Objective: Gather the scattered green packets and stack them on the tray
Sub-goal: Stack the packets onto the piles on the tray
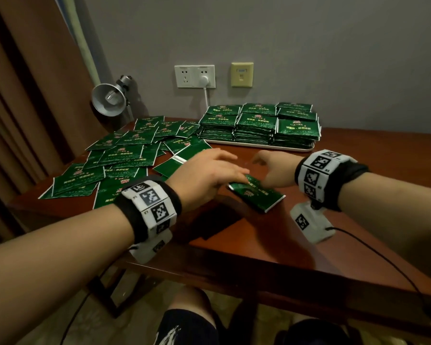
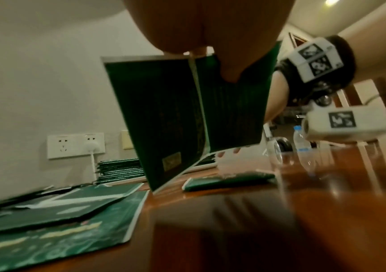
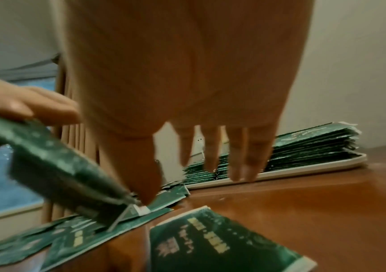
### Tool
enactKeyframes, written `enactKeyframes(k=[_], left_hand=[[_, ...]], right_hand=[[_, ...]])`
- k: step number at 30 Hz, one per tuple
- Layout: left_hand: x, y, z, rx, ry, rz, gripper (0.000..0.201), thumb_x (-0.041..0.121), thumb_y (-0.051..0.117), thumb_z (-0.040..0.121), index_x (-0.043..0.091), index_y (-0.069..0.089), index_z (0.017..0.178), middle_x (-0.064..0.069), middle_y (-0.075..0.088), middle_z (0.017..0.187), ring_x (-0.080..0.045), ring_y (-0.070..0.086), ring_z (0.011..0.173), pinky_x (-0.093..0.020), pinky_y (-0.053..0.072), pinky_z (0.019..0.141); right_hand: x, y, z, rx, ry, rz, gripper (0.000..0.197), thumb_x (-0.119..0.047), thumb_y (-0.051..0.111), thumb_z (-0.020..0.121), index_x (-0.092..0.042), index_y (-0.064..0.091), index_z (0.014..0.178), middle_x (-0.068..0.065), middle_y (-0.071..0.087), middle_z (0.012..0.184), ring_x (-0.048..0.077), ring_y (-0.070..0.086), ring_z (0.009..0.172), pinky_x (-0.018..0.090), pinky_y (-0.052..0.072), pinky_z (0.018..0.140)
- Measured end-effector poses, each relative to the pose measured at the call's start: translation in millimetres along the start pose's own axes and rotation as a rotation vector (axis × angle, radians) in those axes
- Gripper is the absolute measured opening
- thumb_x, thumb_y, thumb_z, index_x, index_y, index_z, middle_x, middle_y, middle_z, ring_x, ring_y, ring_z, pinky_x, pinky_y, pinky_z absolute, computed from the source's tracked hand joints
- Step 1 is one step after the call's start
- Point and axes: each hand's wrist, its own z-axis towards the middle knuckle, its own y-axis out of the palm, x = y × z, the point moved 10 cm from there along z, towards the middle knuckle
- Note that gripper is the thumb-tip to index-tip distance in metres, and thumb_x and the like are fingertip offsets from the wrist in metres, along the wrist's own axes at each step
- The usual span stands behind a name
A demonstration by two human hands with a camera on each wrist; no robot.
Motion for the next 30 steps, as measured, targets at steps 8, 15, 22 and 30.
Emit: enactKeyframes(k=[8,15,22,30], left_hand=[[-44.0,-20.5,-3.6,0.276,-0.359,-0.330,0.053,-0.020,0.058,0.069,0.028,0.074,0.085,0.011,0.069,0.110,-0.011,0.057,0.113,-0.038,0.048,0.099],[-73.4,-17.7,-21.9,0.410,-0.596,-0.447,0.054,-0.014,0.046,0.063,0.033,0.069,0.072,0.007,0.071,0.101,-0.009,0.064,0.101,-0.035,0.053,0.090],[-107.4,-37.9,-27.3,0.510,-0.808,-0.342,0.020,0.004,0.061,0.080,0.023,0.068,0.083,0.010,0.067,0.078,-0.006,0.062,0.076,-0.027,0.053,0.072],[-120.0,-14.8,-28.3,0.399,-0.870,-0.689,0.027,0.005,0.072,0.082,0.027,0.061,0.092,0.006,0.069,0.096,-0.009,0.067,0.090,-0.028,0.056,0.079]], right_hand=[[-37.0,7.5,-4.4,-0.101,-0.176,0.436,0.049,-0.011,0.058,0.088,-0.028,0.048,0.133,-0.005,0.054,0.133,0.015,0.057,0.115,0.029,0.051,0.089],[-39.7,38.4,-7.1,-0.313,-0.050,0.872,0.046,0.009,0.038,0.088,-0.019,0.053,0.122,0.016,0.060,0.119,0.030,0.066,0.087,0.037,0.054,0.073],[-46.8,27.1,-2.6,-0.262,-0.185,0.841,0.049,0.015,0.056,0.084,-0.010,0.053,0.126,0.011,0.061,0.118,0.020,0.066,0.089,0.028,0.053,0.067],[-28.2,-25.2,-0.6,0.180,-0.128,0.624,0.016,-0.033,0.069,0.088,-0.024,0.062,0.077,-0.011,0.065,0.061,-0.008,0.058,0.047,0.010,0.042,0.045]])
